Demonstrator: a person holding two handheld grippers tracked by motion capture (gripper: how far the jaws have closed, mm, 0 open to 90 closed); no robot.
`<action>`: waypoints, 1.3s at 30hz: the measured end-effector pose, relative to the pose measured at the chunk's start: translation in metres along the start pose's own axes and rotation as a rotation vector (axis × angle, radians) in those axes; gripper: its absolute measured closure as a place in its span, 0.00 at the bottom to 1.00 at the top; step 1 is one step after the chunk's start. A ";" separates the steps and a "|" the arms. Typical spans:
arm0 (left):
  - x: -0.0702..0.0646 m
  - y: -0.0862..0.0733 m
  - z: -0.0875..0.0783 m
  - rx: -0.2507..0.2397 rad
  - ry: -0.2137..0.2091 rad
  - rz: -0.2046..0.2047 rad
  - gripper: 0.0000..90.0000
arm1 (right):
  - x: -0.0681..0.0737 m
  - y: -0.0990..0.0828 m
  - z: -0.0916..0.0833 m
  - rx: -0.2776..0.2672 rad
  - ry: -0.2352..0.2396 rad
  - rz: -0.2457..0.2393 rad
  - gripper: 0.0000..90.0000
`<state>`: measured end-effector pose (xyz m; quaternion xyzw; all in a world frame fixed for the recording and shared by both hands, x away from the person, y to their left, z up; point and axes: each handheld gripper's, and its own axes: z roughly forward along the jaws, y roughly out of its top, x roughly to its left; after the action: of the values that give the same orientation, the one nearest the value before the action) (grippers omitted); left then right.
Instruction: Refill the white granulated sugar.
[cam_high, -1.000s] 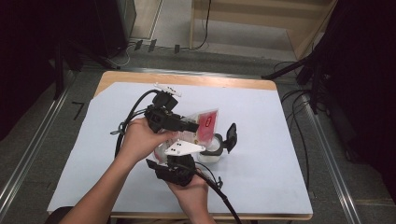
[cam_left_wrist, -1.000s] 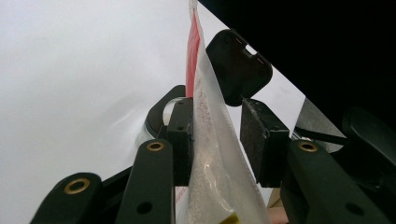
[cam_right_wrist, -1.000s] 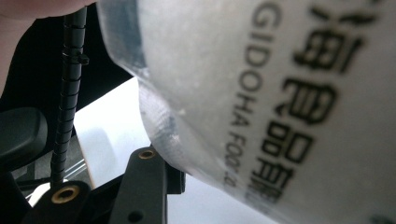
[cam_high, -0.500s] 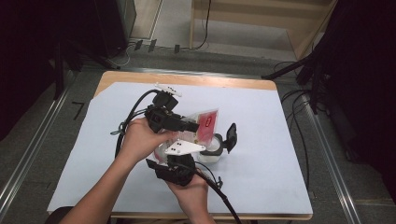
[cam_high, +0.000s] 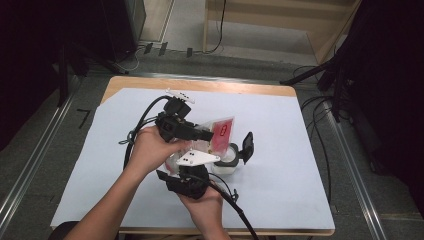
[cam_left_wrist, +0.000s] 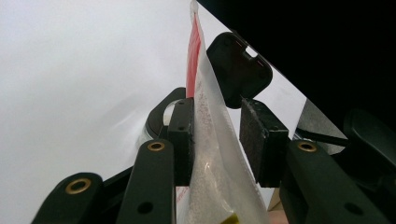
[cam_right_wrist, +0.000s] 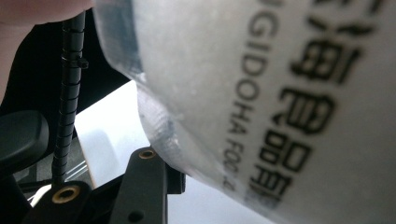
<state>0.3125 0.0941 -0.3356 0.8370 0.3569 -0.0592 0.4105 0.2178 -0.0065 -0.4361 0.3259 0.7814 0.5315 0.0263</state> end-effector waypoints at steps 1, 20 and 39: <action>0.000 0.000 0.000 -0.001 -0.002 0.000 0.74 | 0.000 0.000 0.000 0.000 0.000 0.000 0.71; -0.001 0.001 0.000 -0.002 -0.001 0.009 0.74 | 0.001 -0.001 0.000 -0.004 -0.020 -0.019 0.71; -0.001 0.001 0.000 0.002 0.001 0.008 0.74 | 0.001 -0.001 0.000 -0.012 -0.016 -0.009 0.71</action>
<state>0.3120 0.0930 -0.3346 0.8388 0.3536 -0.0576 0.4099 0.2161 -0.0064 -0.4364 0.3267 0.7795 0.5332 0.0369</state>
